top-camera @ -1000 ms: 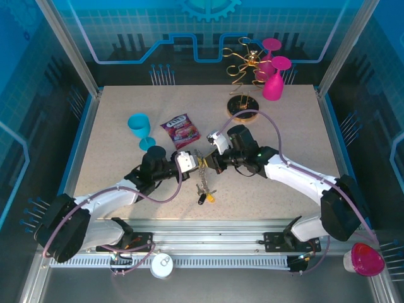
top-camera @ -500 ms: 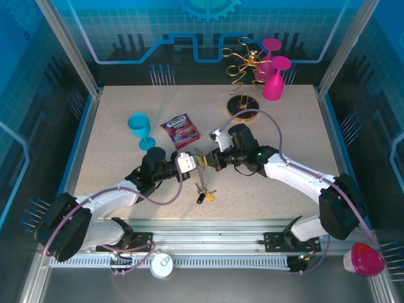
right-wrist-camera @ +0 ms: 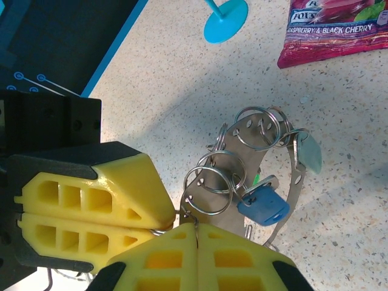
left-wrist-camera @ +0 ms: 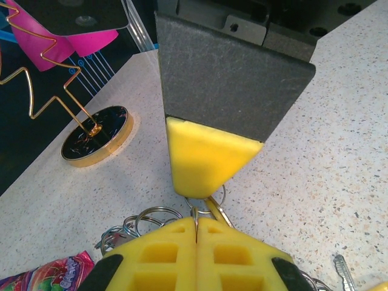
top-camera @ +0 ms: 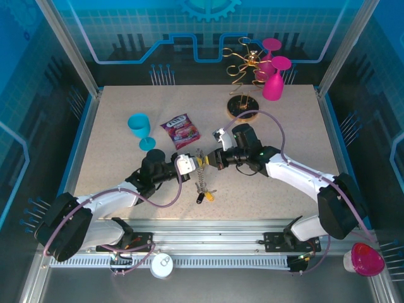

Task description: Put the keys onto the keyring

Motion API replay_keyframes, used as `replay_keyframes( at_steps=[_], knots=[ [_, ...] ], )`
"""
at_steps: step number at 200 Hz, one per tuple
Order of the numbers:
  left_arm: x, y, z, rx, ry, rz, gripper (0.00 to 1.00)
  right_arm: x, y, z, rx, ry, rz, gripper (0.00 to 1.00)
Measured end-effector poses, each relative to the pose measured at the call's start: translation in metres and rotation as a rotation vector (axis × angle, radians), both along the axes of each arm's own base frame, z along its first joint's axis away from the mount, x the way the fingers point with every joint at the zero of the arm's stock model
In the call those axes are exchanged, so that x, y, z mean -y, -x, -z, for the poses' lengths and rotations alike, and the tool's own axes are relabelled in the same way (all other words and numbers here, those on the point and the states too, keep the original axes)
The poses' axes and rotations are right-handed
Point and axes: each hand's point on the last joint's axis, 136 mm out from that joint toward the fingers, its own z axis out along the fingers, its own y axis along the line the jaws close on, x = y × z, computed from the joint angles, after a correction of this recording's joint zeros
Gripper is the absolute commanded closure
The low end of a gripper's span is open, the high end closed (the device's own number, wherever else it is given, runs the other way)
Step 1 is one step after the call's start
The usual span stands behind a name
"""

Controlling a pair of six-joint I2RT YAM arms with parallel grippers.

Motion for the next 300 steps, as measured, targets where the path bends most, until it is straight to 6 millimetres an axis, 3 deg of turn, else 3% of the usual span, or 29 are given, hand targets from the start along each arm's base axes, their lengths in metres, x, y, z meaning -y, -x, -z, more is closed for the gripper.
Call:
replay_keyframes(
  at_steps=[88,153,201,231,261,283,300],
  knots=[
    [0.001,-0.001,-0.006,0.007,0.034,-0.002,1.00,-0.001,-0.003,0.006,-0.023,-0.007,0.007,1.00],
    [0.003,-0.001,-0.003,0.004,0.032,0.003,1.00,0.037,-0.003,0.010,-0.021,0.084,0.080,1.00],
    [0.004,-0.001,-0.004,0.008,0.036,0.007,1.00,0.075,0.013,0.066,-0.126,0.324,0.141,1.00],
    [0.005,0.000,-0.004,0.008,0.038,0.014,1.00,0.088,0.024,0.098,-0.205,0.419,0.137,1.00],
    [0.006,0.001,-0.005,0.006,0.040,0.021,1.00,0.087,0.026,0.105,-0.214,0.425,0.128,0.71],
    [0.006,0.002,-0.005,0.006,0.042,0.025,1.00,0.088,0.027,0.106,-0.203,0.425,0.119,0.61],
    [0.006,0.002,-0.005,0.007,0.042,0.028,1.00,0.085,0.025,0.096,-0.145,0.397,0.097,0.60]
  ],
)
